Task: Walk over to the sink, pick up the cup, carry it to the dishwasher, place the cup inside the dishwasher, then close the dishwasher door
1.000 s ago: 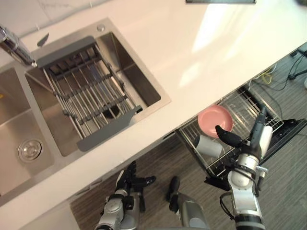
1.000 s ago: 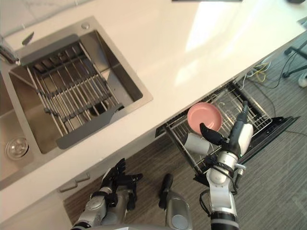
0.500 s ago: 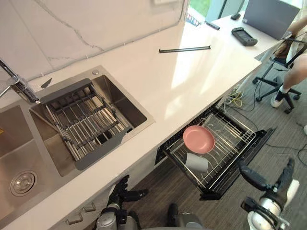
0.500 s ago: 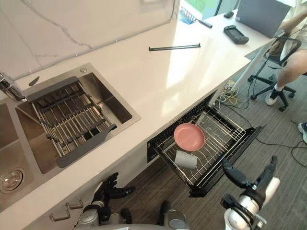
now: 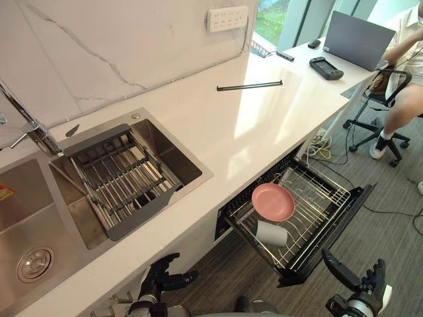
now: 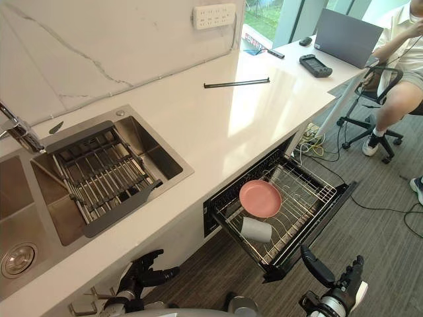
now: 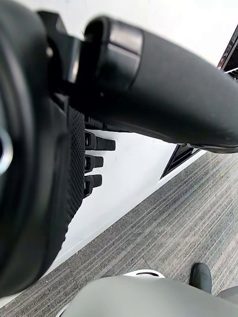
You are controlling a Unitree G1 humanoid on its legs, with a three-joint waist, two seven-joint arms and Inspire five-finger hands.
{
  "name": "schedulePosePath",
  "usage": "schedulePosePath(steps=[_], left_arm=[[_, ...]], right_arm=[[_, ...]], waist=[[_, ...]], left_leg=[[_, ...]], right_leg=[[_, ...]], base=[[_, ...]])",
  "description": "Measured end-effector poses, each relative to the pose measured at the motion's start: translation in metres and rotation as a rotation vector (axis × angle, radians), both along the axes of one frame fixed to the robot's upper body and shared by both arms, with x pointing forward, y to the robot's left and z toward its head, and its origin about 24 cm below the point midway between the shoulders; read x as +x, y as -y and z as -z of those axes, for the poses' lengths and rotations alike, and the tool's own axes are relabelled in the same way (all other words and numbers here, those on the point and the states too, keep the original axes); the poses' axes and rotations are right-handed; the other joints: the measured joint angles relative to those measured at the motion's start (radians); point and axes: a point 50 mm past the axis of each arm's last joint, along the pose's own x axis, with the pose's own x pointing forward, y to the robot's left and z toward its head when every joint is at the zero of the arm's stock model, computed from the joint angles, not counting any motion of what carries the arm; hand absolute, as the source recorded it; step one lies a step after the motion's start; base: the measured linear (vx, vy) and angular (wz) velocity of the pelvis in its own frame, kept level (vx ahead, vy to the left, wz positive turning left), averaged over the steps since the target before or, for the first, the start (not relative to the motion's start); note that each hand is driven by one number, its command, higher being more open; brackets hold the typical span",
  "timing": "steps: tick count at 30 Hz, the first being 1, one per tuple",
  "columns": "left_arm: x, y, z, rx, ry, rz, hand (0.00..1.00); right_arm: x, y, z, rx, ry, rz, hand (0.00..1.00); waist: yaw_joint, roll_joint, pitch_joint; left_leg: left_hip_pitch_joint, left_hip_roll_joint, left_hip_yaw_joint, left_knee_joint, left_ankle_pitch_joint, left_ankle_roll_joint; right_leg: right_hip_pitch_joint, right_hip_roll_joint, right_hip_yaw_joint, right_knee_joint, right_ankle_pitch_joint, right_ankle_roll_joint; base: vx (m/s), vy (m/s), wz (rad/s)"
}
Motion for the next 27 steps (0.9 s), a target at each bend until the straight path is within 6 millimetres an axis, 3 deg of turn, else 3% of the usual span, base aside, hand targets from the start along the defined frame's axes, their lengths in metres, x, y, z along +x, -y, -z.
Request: schedulePosePath(steps=[4, 7, 12, 18, 27], left_arm=[[0.002, 0.001, 0.000, -0.011, 0.008, -0.009, 1.00], [0.010, 0.003, -0.002, -0.018, 0.024, -0.010, 1.00], [0.033, 0.003, -0.009, -0.023, 0.079, -0.015, 1.00], [0.064, 0.011, -0.021, -0.049, 0.157, -0.001, 1.00], [0.084, 0.029, -0.031, -0.092, 0.215, 0.044, 1.00]], right_arm=[[0.013, -0.005, 0.006, 0.081, 0.068, -0.014, 1.00], [0.033, -0.010, 0.007, 0.125, 0.132, -0.048, 1.00], [0.058, -0.006, -0.004, 0.180, 0.296, -0.044, 1.00], [0.081, 0.002, -0.021, 0.180, 0.456, -0.040, 1.00], [0.106, 0.006, -0.043, 0.156, 0.598, -0.160, 1.00]], waist=[[0.008, 0.009, 0.008], [0.016, 0.021, 0.044], [0.055, 0.022, 0.119], [0.055, 0.021, 0.201], [0.063, 0.025, 0.236]], left_leg=[[-0.033, 0.008, 0.008, 0.028, -0.007, 0.001], [-0.068, 0.022, 0.024, 0.052, -0.007, 0.000], [-0.147, 0.034, 0.013, 0.103, -0.016, 0.002], [-0.216, 0.037, 0.000, 0.143, -0.025, 0.011], [-0.268, 0.037, -0.018, 0.150, -0.023, 0.016]], right_leg=[[-0.034, -0.006, -0.002, 0.030, -0.014, -0.002], [-0.063, -0.009, -0.009, 0.040, -0.014, -0.002], [-0.123, -0.006, -0.014, 0.052, -0.007, -0.006], [-0.176, -0.010, -0.018, 0.067, 0.000, -0.005], [-0.222, -0.014, -0.034, 0.085, -0.003, -0.011]], base=[[-0.02, -0.024, 0.04], [-0.03, -0.028, 0.11], [0.00, -0.017, 0.04], [-0.01, 0.004, 0.03], [-0.01, -0.011, 0.04]])
